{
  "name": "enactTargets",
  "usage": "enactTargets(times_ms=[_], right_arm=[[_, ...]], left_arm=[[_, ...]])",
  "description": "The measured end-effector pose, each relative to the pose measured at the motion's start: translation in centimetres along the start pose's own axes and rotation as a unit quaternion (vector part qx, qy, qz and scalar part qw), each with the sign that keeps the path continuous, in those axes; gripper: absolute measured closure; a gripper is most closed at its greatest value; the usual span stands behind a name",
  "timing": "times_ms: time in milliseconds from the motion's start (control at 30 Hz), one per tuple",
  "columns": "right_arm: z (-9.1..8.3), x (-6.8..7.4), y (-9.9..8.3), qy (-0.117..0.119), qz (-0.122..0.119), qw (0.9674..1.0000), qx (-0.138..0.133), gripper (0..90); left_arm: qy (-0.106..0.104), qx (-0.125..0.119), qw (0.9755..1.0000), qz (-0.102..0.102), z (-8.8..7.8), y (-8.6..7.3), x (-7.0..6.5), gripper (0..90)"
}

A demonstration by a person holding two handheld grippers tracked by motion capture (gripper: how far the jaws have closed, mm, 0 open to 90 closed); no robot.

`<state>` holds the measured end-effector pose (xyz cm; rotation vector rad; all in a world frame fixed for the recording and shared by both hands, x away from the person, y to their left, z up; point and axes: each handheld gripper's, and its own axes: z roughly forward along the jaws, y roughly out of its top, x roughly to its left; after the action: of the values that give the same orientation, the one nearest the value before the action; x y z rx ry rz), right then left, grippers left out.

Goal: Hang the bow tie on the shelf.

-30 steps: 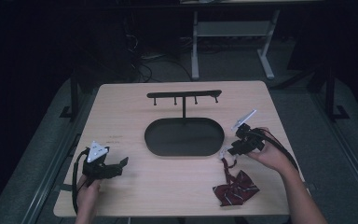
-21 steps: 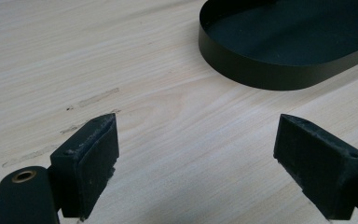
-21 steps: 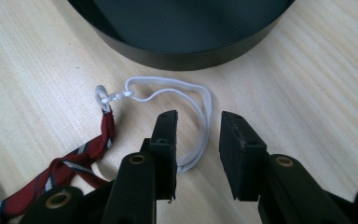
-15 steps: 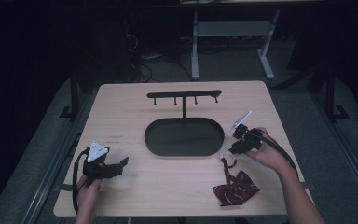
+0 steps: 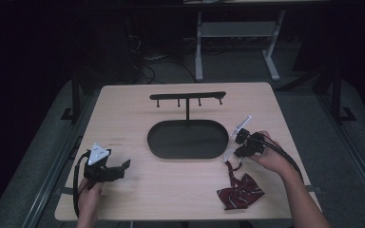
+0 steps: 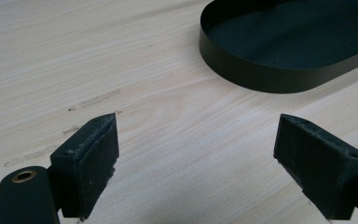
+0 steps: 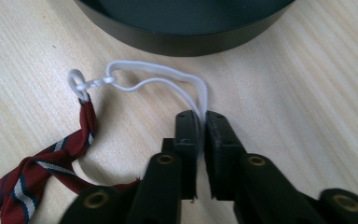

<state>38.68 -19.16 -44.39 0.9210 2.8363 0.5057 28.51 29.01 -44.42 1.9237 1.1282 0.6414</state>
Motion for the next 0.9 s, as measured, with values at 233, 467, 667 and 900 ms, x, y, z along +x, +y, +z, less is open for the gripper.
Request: enactTargets(times_ms=[233,467,667,900], right_arm=[[-0.6,0.2,-0.2,0.009,0.001,1.0000,-0.003,87.6],[-1.5,0.8,-0.5,0.014,-0.007,0.9998,-0.008,88.0],[-2.5,1.6,-0.6,0.020,-0.015,0.9996,-0.014,88.2],[-4.0,2.4,-0.4,0.020,-0.029,0.9991,-0.022,88.1]], left_arm=[[0.000,0.001,1.0000,0.000,0.0,0.0,0.0,13.6],[0.000,0.001,1.0000,0.000,0.0,0.0,-0.1,13.5],[0.001,0.002,1.0000,0.001,0.0,0.0,-0.1,13.5],[0.002,0.001,1.0000,0.002,0.0,0.0,-0.1,13.6]])
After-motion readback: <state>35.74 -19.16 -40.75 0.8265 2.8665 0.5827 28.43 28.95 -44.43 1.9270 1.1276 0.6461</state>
